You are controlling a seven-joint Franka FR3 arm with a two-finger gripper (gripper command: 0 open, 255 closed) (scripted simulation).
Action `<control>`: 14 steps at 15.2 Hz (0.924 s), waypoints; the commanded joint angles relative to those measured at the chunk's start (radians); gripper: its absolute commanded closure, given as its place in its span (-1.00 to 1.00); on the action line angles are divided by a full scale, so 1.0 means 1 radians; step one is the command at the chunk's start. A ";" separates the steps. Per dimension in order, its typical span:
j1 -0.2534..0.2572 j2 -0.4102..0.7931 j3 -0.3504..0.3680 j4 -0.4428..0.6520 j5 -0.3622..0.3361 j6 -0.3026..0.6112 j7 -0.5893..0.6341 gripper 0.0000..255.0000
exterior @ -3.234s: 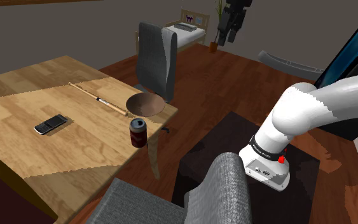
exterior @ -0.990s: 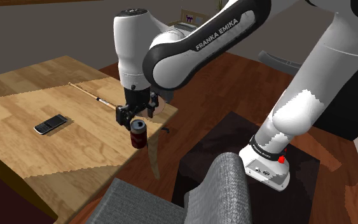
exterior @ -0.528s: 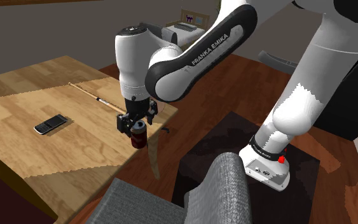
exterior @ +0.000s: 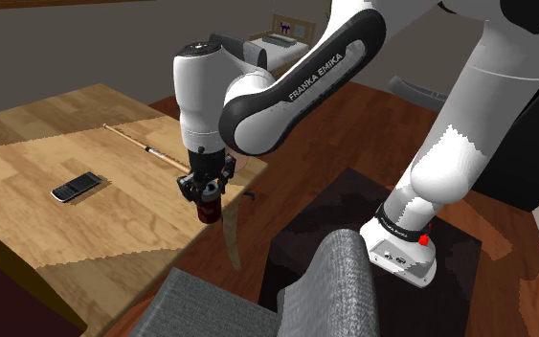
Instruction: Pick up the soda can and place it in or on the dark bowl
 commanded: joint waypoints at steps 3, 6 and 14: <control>0.000 0.000 0.000 0.000 0.000 0.000 0.000 1.00; 0.000 -0.001 0.000 0.000 0.001 0.000 -0.001 1.00; -0.007 -0.055 0.005 0.023 0.052 -0.064 -0.037 1.00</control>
